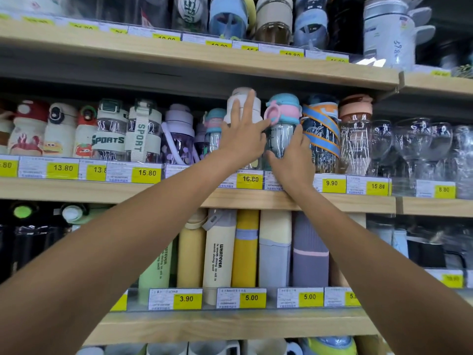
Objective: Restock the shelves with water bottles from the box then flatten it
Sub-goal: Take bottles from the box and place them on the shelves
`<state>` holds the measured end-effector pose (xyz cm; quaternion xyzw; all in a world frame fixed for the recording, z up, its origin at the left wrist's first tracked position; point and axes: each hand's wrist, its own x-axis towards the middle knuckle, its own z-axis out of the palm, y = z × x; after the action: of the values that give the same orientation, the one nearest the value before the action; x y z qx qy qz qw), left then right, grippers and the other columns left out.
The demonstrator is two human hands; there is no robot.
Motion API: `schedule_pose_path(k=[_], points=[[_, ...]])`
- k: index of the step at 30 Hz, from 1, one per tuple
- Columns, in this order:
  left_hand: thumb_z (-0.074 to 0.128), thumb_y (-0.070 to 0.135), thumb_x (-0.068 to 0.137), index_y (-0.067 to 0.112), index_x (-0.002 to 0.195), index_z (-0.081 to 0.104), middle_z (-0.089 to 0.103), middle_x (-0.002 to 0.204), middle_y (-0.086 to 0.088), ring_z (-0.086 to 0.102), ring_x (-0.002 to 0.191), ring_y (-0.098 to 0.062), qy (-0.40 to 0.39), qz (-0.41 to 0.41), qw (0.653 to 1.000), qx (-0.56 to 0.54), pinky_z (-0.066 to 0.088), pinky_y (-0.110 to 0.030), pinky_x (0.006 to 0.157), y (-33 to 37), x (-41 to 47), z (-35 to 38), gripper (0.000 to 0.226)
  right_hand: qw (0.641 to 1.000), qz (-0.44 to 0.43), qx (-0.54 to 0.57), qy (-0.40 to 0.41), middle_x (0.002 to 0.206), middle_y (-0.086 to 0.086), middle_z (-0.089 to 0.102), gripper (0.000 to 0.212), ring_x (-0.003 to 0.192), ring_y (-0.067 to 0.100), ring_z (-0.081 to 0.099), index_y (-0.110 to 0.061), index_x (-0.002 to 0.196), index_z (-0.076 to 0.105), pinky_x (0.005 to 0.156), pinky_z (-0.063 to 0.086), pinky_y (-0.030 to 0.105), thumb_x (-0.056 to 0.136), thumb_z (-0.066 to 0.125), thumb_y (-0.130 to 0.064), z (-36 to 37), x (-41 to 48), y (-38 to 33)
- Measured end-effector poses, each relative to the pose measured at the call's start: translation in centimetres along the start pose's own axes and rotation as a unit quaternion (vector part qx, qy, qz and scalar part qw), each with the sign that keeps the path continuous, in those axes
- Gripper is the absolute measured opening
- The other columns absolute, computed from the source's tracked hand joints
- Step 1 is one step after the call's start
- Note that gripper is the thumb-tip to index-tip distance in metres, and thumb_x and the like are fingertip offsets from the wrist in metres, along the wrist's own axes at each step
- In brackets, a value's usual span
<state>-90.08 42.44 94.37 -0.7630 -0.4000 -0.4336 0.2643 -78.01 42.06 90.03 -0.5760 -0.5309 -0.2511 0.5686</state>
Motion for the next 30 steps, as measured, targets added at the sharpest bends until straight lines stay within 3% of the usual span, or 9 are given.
schedule_pose_path(k=[5, 8, 10, 12, 13, 18, 22, 26, 30], points=[[0.053, 0.02, 0.087, 0.027, 0.15, 0.016, -0.006, 0.158, -0.012, 0.002, 0.144, -0.036, 0.058, -0.002, 0.994, -0.096, 0.025, -0.05, 0.112, -0.9, -1.3, 0.9, 0.073, 1.0, -0.005, 0.003, 0.0, 0.149, 0.013, 0.027, 0.091, 0.132, 0.033, 0.035, -0.009, 0.151, 0.008, 0.092, 0.043, 0.043, 0.085, 0.064, -0.04, 0.0, -0.1, 0.1], [0.061, 0.025, 0.086, 0.015, 0.151, -0.001, -0.008, 0.157, -0.014, 0.008, 0.144, -0.033, 0.049, -0.077, 0.977, -0.193, 0.023, -0.041, 0.113, -1.2, -2.4, 1.0, 0.09, 1.0, -0.002, 0.006, -0.004, 0.154, 0.013, 0.021, 0.093, 0.137, 0.031, 0.03, -0.007, 0.151, 0.006, 0.096, 0.041, 0.043, 0.086, 0.063, -0.041, -0.1, -0.1, 0.1], [0.065, 0.034, 0.084, 0.013, 0.15, -0.003, 0.012, 0.155, -0.014, 0.031, 0.136, -0.03, 0.016, -0.14, 0.96, -0.243, 0.034, -0.039, 0.105, -1.7, -2.8, 0.9, 0.096, 1.0, 0.001, 0.006, -0.005, 0.154, 0.013, 0.021, 0.092, 0.138, 0.031, 0.03, -0.007, 0.15, 0.007, 0.096, 0.042, 0.043, 0.086, 0.063, -0.041, -0.1, -0.2, 0.1], [0.066, 0.043, 0.082, 0.013, 0.147, 0.003, 0.042, 0.134, -0.012, 0.052, 0.115, -0.031, -0.014, -0.157, 0.96, -0.233, 0.046, -0.04, 0.09, -2.1, -3.0, 0.6, 0.095, 1.0, 0.002, 0.003, -0.005, 0.154, 0.014, 0.021, 0.091, 0.138, 0.031, 0.029, -0.007, 0.15, 0.007, 0.096, 0.042, 0.043, 0.086, 0.063, -0.04, 0.0, -0.2, 0.1], [0.066, 0.045, 0.082, 0.012, 0.145, 0.006, 0.048, 0.122, -0.01, 0.055, 0.105, -0.03, -0.021, -0.152, 0.962, -0.225, 0.048, -0.04, 0.084, -2.3, -3.1, 0.5, 0.093, 1.0, 0.002, 0.001, -0.005, 0.154, 0.014, 0.021, 0.091, 0.138, 0.031, 0.03, -0.007, 0.15, 0.007, 0.096, 0.042, 0.043, 0.087, 0.063, -0.04, -0.1, -0.3, 0.0], [0.065, 0.046, 0.083, 0.011, 0.146, 0.003, 0.054, 0.116, -0.01, 0.059, 0.093, -0.03, -0.042, -0.15, 0.962, -0.223, 0.05, -0.039, 0.076, -2.9, -2.7, 0.0, 0.095, 1.0, 0.01, -0.006, -0.029, 0.153, 0.015, 0.022, 0.089, 0.136, 0.032, 0.032, -0.007, 0.151, 0.006, 0.099, 0.039, 0.043, 0.088, 0.061, -0.037, -0.5, -0.4, -0.2], [0.064, 0.05, 0.081, 0.017, 0.149, -0.004, 0.042, 0.139, -0.01, 0.053, 0.115, -0.032, -0.053, -0.172, 0.957, -0.229, 0.047, -0.045, 0.092, -2.7, -3.3, 0.0, 0.102, 0.999, 0.003, 0.027, -0.031, 0.143, 0.016, 0.034, 0.076, 0.129, 0.033, 0.037, -0.005, 0.145, 0.022, 0.098, 0.039, 0.043, 0.087, 0.063, -0.03, -1.0, -0.8, -0.2], [0.064, 0.031, 0.084, 0.006, 0.148, 0.01, 0.016, 0.153, -0.012, 0.018, 0.141, -0.029, 0.083, -0.152, 0.954, -0.244, 0.023, -0.042, 0.114, -1.0, -5.2, 0.2, 0.087, 0.998, -0.031, 0.049, -0.003, 0.122, 0.018, 0.048, 0.045, 0.115, 0.034, 0.045, -0.002, 0.121, 0.046, 0.091, 0.039, 0.039, 0.085, 0.061, -0.024, -2.0, -2.0, 0.1], [0.058, 0.009, 0.081, 0.001, 0.134, 0.035, 0.031, 0.144, -0.015, 0.026, 0.135, -0.031, 0.168, -0.126, 0.926, -0.314, 0.021, -0.035, 0.113, 2.1, -8.4, 1.2, 0.058, 0.998, -0.045, 0.041, 0.015, 0.119, 0.018, 0.054, 0.035, 0.114, 0.032, 0.049, -0.002, 0.119, 0.051, 0.089, 0.038, 0.037, 0.089, 0.055, -0.02, -4.0, -4.8, 1.0]])
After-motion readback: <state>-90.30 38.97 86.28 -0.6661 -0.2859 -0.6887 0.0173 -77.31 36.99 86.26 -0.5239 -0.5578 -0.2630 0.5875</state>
